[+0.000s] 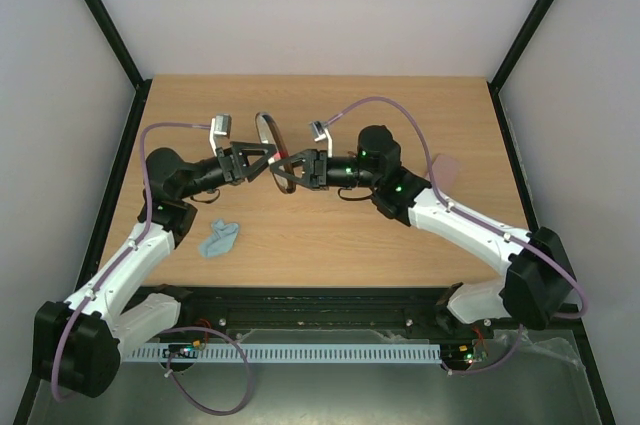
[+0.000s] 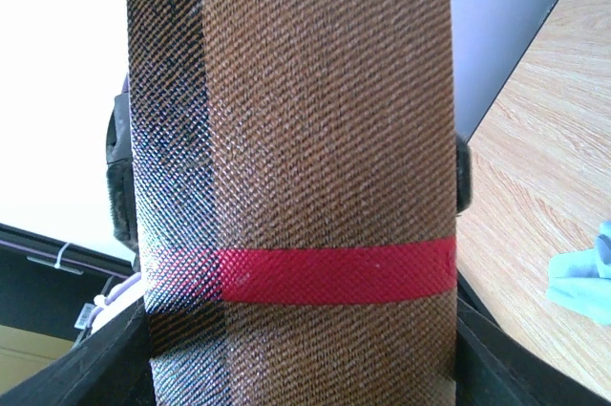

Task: Organize the sunglasses
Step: Open the sunglasses case.

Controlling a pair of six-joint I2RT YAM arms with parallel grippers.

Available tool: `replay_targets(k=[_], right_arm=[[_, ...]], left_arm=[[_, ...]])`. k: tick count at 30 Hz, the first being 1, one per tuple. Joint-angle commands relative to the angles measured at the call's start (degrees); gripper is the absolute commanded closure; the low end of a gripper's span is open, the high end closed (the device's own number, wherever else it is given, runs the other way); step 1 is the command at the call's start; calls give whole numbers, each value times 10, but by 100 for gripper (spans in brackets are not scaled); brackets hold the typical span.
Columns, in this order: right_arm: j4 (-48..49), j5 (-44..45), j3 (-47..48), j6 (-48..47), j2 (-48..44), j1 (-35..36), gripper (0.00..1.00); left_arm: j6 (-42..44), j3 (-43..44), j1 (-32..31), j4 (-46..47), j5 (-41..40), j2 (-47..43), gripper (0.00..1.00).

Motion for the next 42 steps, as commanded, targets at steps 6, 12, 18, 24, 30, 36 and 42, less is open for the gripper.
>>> replay_targets(k=[6,12,18,24,30,36,42], right_arm=[[37,17,-8,2,-29,-2,46],[-45,87,8,-55,-39,-1,25],[-34,93,8,-64,-52,-1,26],[-16,48,9,-44,-34,-1,31],[21,23,2,-19,-32,0,32],[38,49,-5,5,-42,0,57],[140,65,-27,71,-73,-1,66]], left_arm=[[-3,-9,-5,59,8,-7,51],[15,-10,-7,49,10,-5,56],[10,-9,-7,55,14,1,57],[-1,-5,-11,70,18,1,57],[-4,-2,-15,75,21,2,58],[-3,-2,-16,75,16,-3,58],[24,-2,-16,34,12,-4,54]])
